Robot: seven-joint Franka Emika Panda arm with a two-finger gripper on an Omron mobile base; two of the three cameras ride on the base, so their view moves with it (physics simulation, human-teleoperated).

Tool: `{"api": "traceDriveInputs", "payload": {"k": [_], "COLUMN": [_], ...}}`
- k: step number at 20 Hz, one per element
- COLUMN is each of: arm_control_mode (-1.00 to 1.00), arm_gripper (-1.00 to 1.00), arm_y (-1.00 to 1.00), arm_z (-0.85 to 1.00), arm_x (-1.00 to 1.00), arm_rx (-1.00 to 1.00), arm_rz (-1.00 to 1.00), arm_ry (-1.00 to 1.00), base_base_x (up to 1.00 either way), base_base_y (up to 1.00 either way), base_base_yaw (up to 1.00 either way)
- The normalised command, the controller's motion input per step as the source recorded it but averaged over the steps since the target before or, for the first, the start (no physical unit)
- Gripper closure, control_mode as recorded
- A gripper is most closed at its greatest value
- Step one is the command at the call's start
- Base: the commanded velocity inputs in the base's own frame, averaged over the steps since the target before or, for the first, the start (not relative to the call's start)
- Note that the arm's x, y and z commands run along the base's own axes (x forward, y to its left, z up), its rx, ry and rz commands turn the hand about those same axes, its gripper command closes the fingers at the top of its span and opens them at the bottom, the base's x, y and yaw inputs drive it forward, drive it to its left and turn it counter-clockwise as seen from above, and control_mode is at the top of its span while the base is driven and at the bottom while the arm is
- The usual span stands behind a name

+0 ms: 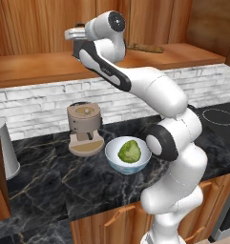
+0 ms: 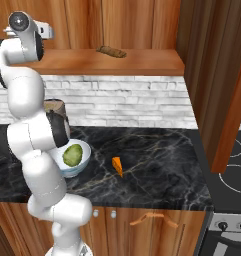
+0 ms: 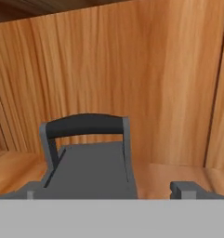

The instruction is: Pick the cheese from the fridge and the cheese grater from the cabinet and place them next to the salad bowl.

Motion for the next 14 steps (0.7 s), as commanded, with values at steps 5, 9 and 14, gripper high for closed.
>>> {"api": "traceDriveInputs", "payload": {"k": [5, 9, 14], "arm_control_mode": [-1.00, -1.00, -1.00], "arm_gripper": [-1.00, 1.00, 1.00], "arm_y": [0.13, 0.12, 0.02], "arm_z": [-0.04, -0.03, 0.00], "arm_x": [0.28, 0.27, 0.04], "arm_rx": [0.00, 0.00, 0.00], "arm_rz": [0.00, 0.00, 0.00], "arm_ry": [0.01, 0.01, 0.00], "base_base_x": [0.00, 0.00, 0.00], "base_base_y": [0.00, 0.00, 0.00], "base_base_yaw": [0.00, 0.00, 0.00]}}
